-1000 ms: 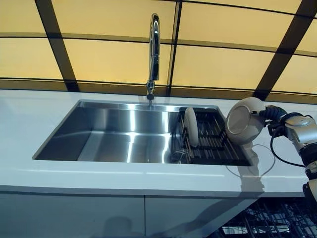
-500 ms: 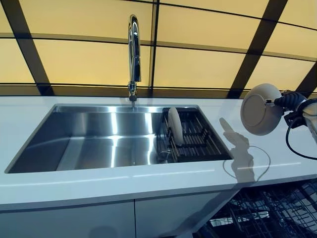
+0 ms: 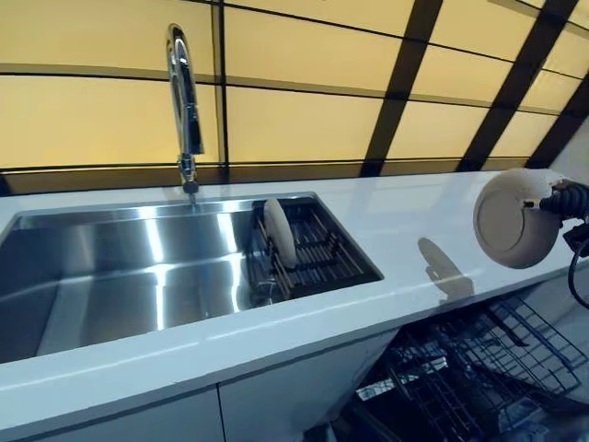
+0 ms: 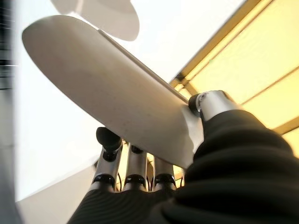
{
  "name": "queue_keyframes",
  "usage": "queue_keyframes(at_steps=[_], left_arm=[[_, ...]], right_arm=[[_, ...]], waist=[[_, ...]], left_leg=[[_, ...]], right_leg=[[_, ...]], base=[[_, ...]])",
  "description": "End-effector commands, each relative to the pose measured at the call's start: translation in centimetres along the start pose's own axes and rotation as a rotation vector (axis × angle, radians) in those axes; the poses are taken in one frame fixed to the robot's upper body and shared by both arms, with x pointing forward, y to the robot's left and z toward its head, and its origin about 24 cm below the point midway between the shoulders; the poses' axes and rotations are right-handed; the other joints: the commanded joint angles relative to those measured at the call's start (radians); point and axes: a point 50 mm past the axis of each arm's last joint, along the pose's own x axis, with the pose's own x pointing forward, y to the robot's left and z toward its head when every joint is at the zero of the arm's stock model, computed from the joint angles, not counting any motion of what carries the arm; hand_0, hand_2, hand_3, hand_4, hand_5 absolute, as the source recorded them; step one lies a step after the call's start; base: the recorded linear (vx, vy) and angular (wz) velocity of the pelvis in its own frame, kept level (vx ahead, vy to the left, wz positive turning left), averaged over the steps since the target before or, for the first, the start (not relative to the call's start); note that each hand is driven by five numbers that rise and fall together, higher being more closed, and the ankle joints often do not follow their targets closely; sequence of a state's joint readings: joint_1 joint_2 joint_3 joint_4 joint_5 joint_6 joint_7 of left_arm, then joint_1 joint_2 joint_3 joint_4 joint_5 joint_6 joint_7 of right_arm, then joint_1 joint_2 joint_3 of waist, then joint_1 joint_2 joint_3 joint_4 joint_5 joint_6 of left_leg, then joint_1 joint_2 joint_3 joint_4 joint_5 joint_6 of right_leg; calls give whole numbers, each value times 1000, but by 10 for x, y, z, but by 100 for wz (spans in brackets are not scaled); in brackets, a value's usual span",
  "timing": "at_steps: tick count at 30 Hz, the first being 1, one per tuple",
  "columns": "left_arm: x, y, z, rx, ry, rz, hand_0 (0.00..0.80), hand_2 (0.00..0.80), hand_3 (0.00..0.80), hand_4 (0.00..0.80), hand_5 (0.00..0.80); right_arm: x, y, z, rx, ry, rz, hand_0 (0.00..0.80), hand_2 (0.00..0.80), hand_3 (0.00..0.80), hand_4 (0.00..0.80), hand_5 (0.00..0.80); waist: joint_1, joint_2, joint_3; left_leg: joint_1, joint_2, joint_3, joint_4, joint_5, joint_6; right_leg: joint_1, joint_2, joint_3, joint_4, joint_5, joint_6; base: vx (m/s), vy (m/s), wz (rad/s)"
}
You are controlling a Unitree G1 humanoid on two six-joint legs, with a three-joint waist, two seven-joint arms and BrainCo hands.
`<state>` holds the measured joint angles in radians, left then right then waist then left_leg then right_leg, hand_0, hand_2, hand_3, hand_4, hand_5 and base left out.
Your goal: Take plates into dishwasher
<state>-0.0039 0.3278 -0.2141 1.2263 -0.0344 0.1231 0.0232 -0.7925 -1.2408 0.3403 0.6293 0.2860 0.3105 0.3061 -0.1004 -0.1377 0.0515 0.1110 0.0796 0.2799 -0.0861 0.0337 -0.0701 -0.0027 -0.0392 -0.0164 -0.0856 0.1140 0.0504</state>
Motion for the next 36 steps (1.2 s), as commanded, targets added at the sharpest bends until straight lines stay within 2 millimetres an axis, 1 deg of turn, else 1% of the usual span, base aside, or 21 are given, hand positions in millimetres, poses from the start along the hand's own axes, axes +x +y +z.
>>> queue_keyframes(at_steps=[1, 5, 6, 7, 10, 13, 15, 18, 25, 27, 32, 35, 36], left_arm=[[0, 20, 7, 2, 1, 55, 0, 0, 0, 0, 0], [0, 21, 10, -4, -5, 62, 0, 0, 0, 0, 0], [0, 22, 10, -3, -5, 62, 0, 0, 0, 0, 0], [0, 23, 11, -6, -7, 68, 0, 0, 0, 0, 0], [0, 25, 11, -6, -6, 76, 0, 0, 0, 0, 0], [0, 27, 10, -3, -3, 80, 0, 0, 0, 0, 0], [0, 29, 8, 3, 3, 84, 0, 0, 0, 0, 0], [0, 31, 9, 9, 2, 90, 0, 0, 0, 0, 0], [0, 33, 13, 16, -12, 95, 0, 0, 0, 0, 0], [0, 34, 13, 19, -16, 98, 0, 0, 0, 0, 0], [0, 35, 13, 26, -18, 101, 0, 0, 0, 0, 0], [0, 35, 14, 31, -21, 101, 0, 0, 0, 0, 0], [-1, 36, 16, 36, -25, 101, 0, 0, 0, 0, 0]], right_arm=[[-15, -31, 21, -18, -109, -92, 800, 800, 800, 800, 800], [-18, -28, 6, -10, -84, -72, 800, 800, 800, 800, 800], [-18, -28, 5, -9, -84, -72, 800, 800, 800, 800, 800], [-20, -26, -5, -1, -67, -64, 800, 800, 800, 800, 800], [-22, -23, -15, 6, -49, -43, 800, 800, 800, 800, 800], [-25, -17, -25, 13, -41, -18, 800, 800, 800, 800, 800], [-26, -9, -36, 13, -26, 2, 800, 800, 800, 800, 800], [-27, -1, -43, 12, -12, 27, 800, 800, 800, 800, 800], [-29, 19, -56, -2, 0, 111, 800, 800, 800, 800, 800], [-29, 31, -60, -13, 2, 167, 800, 800, 800, 800, 800], [-27, 56, -60, -30, -10, 259, 800, 800, 800, 800, 800], [-26, 65, -59, -38, -18, 287, 800, 800, 800, 800, 800], [-25, 76, -58, -52, -27, 313, 800, 800, 800, 800, 800]], waist=[[1, -36, 15], [-21, -35, 20], [-19, -36, 20], [-31, -35, 21], [-41, -35, 23], [-50, -33, 24], [-56, -31, 23], [-61, -31, 27], [-73, -25, 37], [-78, -22, 42], [-82, -13, 48], [-83, -9, 52], [-82, -4, 57]], left_leg=[[20, 1, -33, 3, -40, 38], [22, 1, -20, 2, -44, 42], [22, 1, -20, 2, -44, 42], [23, 2, -12, 2, -46, 43], [24, 4, -6, 1, -48, 44], [25, 3, -1, 0, -49, 44], [25, 1, 2, 1, -51, 46], [26, 1, 6, 2, -52, 47], [26, 1, 14, 3, -54, 49], [26, 1, 17, 5, -54, 49], [30, -2, 19, 4, -54, 47], [30, -2, 20, 4, -54, 46], [28, -3, 20, 5, -54, 46]], right_leg=[[23, -54, 2, 32, 9, 90], [11, -51, 17, 34, 16, 94], [11, -51, 17, 34, 16, 94], [6, -49, 23, 36, 17, 96], [1, -48, 27, 37, 19, 98], [-2, -46, 29, 37, 19, 98], [-3, -46, 34, 34, 19, 98], [-5, -46, 37, 33, 19, 98], [-10, -44, 41, 34, 20, 98], [-12, -44, 41, 35, 19, 98], [-12, -45, 39, 30, 21, 97], [-13, -47, 39, 29, 21, 98], [-16, -49, 38, 31, 21, 99]], base=[[-30, 2, -22], [-24, 0, -11], [-18, -14, -8], [-18, -16, -7], [-20, -24, -13], [-7, -13, -7], [-3, -18, 0], [-13, -38, -2], [-12, -23, -1], [-22, -45, -1], [-2, -15, 0], [-4, -44, -5], [-5, -59, -8]])
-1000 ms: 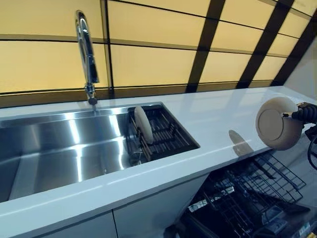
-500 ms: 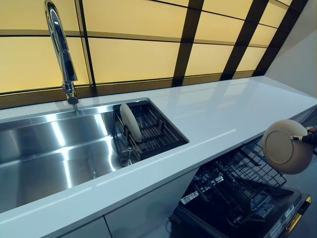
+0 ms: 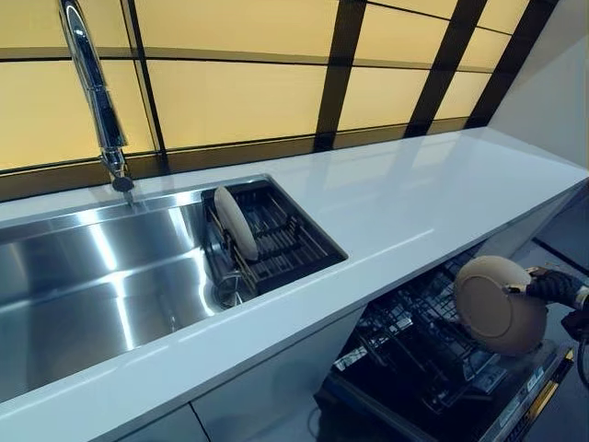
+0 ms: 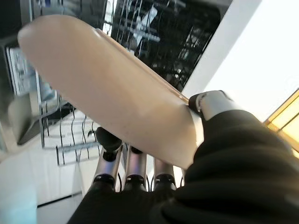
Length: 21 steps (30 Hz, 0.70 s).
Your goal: Take plates into dishwasher
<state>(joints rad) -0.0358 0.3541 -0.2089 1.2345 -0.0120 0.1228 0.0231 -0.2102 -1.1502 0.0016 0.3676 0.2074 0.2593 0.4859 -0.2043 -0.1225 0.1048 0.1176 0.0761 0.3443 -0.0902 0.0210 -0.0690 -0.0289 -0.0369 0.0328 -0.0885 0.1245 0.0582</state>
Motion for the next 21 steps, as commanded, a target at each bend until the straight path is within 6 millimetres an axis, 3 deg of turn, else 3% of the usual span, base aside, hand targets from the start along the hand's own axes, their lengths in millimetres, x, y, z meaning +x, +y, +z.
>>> queue_keyframes(at_steps=[1, 12, 21], left_arm=[[0, 22, 6, 15, -5, 67, 0, 0, 0, 0, 0], [0, 20, 10, 21, -36, 47, 0, 0, 0, 0, 0], [-1, 21, 31, 21, -110, 52, 0, 0, 0, 0, 0]], right_arm=[[6, 8, 22, -47, -100, -4, 800, 800, 800, 800, 800], [19, 39, 29, -118, -105, 56, 800, 800, 800, 800, 800], [26, 58, 38, -168, -129, 112, 800, 800, 800, 800, 800]], waist=[[22, -17, 6], [13, 35, 69], [5, 73, 109]], left_leg=[[21, 1, -45, 10, -41, 45], [-7, -13, -57, 13, -33, 35], [-32, -22, -73, 14, -31, 29]], right_leg=[[8, -53, -12, 35, 10, 91], [-22, -69, 0, 35, 10, 88], [-48, -78, 2, 35, 8, 87]], base=[[-14, -84, -7], [-52, -23, -2], [-44, -27, 0]])
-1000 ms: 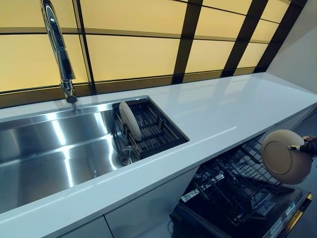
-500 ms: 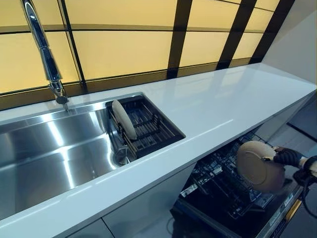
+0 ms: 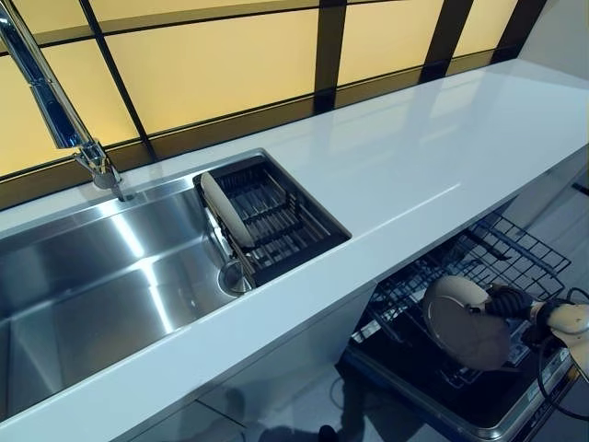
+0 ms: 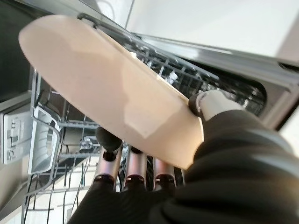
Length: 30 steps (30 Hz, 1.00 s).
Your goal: Take plates into dishwasher
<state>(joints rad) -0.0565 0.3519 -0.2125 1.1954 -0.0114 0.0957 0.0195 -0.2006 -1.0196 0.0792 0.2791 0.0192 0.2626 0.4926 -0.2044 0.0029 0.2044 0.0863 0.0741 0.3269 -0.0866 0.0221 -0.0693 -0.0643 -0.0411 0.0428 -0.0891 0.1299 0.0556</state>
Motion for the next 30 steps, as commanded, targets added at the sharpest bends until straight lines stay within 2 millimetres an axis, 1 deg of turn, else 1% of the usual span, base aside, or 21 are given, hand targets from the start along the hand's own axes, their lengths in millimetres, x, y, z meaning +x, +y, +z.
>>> queue_keyframes(at_steps=[1, 5, 8, 11, 15, 17, 21, 25, 30], left_arm=[[1, 21, 13, 20, -31, 53, 0, 0, 0, 0, 0], [1, 18, 16, 19, -49, 43, 0, 0, 0, 0, 0], [1, 15, 13, 21, -51, 33, 0, 0, 0, 0, 0], [1, 13, 17, 26, -64, 28, 0, 0, 0, 0, 0], [1, 8, 29, 24, -96, 15, 0, 0, 0, 0, 0], [1, 6, 31, 24, -104, 11, 0, 0, 0, 0, 0], [1, 2, 41, 26, -137, -1, 0, 0, 0, 0, 0], [0, -2, 42, 21, -144, -10, 0, 0, 0, 0, 0], [0, -4, 40, 35, -141, -18, 0, 0, 0, 0, 0]], right_arm=[[7, 2, 34, -38, -125, -6, 800, 800, 800, 800, 800], [11, 9, 38, -59, -123, 12, 800, 800, 800, 800, 800], [12, 14, 37, -81, -116, 25, 800, 800, 800, 800, 800], [14, 17, 38, -113, -108, 21, 800, 800, 800, 800, 800], [18, 15, 46, -152, -99, -1, 800, 800, 800, 800, 800], [19, 14, 48, -166, -93, -11, 800, 800, 800, 800, 800], [23, 9, 52, -192, -83, -49, 800, 800, 800, 800, 800], [26, 10, 53, -213, -72, -67, 800, 800, 800, 800, 800], [29, 12, 50, -216, -46, -53, 800, 800, 800, 800, 800]], waist=[[4, -48, 14], [2, -28, 24], [2, -19, 24], [5, -10, 31], [8, 11, 48], [10, 17, 52], [16, 40, 71], [18, 53, 79], [25, 54, 71]], left_leg=[[-4, -21, -57, 10, -32, 29], [-11, -26, -66, 10, -31, 23], [-9, -26, -71, 9, -30, 18], [-16, -28, -75, 9, -28, 13], [-30, -31, -80, 9, -22, 8], [-35, -32, -82, 10, -20, 7], [-50, -35, -89, 10, -14, 3], [-49, -39, -95, 10, -15, 1], [-44, -40, -99, 5, -15, -1]], right_leg=[[-16, -74, -8, 36, 3, 89], [-20, -77, -8, 34, 0, 86], [-17, -80, -12, 29, 0, 84], [-24, -83, -17, 29, 0, 82], [-39, -87, -24, 31, -1, 79], [-43, -87, -24, 31, -2, 77], [-57, -91, -31, 33, -3, 74], [-53, -92, -35, 31, -7, 71], [-47, -94, -42, 27, -9, 71]], base=[[-62, -18, 0], [-11, -2, 0], [11, -8, 0], [-25, -13, 6], [-31, 5, 6], [-32, 10, 5], [-65, 20, 7], [-9, 3, 1], [2, -5, 2]])
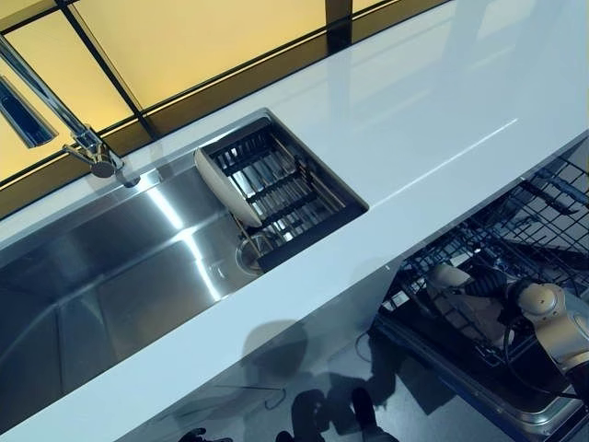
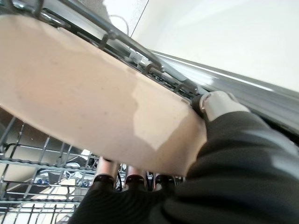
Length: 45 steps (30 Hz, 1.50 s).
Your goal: Take plates into dishwasher
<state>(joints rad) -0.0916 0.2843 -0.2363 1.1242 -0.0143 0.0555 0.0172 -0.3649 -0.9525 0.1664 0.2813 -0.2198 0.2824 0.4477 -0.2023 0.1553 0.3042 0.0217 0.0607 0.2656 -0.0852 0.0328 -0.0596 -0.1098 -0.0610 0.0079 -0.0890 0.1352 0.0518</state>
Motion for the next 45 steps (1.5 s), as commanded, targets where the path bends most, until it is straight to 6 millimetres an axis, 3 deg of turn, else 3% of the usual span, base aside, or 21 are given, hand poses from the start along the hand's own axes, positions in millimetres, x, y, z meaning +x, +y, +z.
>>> queue_keyframes(at_steps=[1, 10, 11, 12, 21, 45], left_arm=[[0, 22, 0, 42, 19, 44, 0, 0, 0, 0, 0], [1, 24, 5, 50, 11, 50, 0, 0, 0, 0, 0], [1, 24, 5, 50, 11, 51, 0, 0, 0, 0, 0], [1, 24, 5, 52, 10, 53, 0, 0, 0, 0, 0], [0, 29, 3, 64, 19, 65, 0, 0, 0, 0, 0], [-3, 36, -19, 64, 99, 95, 0, 0, 0, 0, 0]], right_arm=[[11, 18, 14, -11, -32, 57, 800, 800, 800, 800, 800], [16, 20, 10, -12, 23, 63, 800, 800, 800, 800, 800], [16, 19, 9, -10, 25, 59, 722, 722, 722, 722, 722], [16, 17, 7, -9, 31, 42, 0, 0, 0, 0, 0], [10, 7, -2, 46, 64, 15, 0, 0, 0, 0, 0], [-42, -71, -28, 180, 121, -200, 0, 0, 0, 0, 0]], waist=[[23, -98, -29], [32, -104, -29], [32, -104, -30], [32, -106, -30], [23, -123, -39], [-16, -209, -110]], left_leg=[[20, -27, -38, 4, -26, -11], [17, -23, -39, 0, -23, -12], [18, -22, -39, 0, -23, -12], [19, -21, -40, -1, -23, -11], [30, -14, -38, -2, -27, -12], [78, 21, -4, -2, -42, -10]], right_leg=[[-1, -74, -8, 27, -14, 75], [-2, -71, -14, 24, -12, 74], [-1, -71, -14, 24, -12, 74], [0, -70, -13, 23, -13, 73], [10, -63, -5, 23, -12, 74], [55, -27, 34, 21, -20, 76]], base=[[0, -9, 4], [-7, -7, 2], [-16, -10, 7], [-13, -8, 7], [-1, -8, 2], [13, -4, -3]])
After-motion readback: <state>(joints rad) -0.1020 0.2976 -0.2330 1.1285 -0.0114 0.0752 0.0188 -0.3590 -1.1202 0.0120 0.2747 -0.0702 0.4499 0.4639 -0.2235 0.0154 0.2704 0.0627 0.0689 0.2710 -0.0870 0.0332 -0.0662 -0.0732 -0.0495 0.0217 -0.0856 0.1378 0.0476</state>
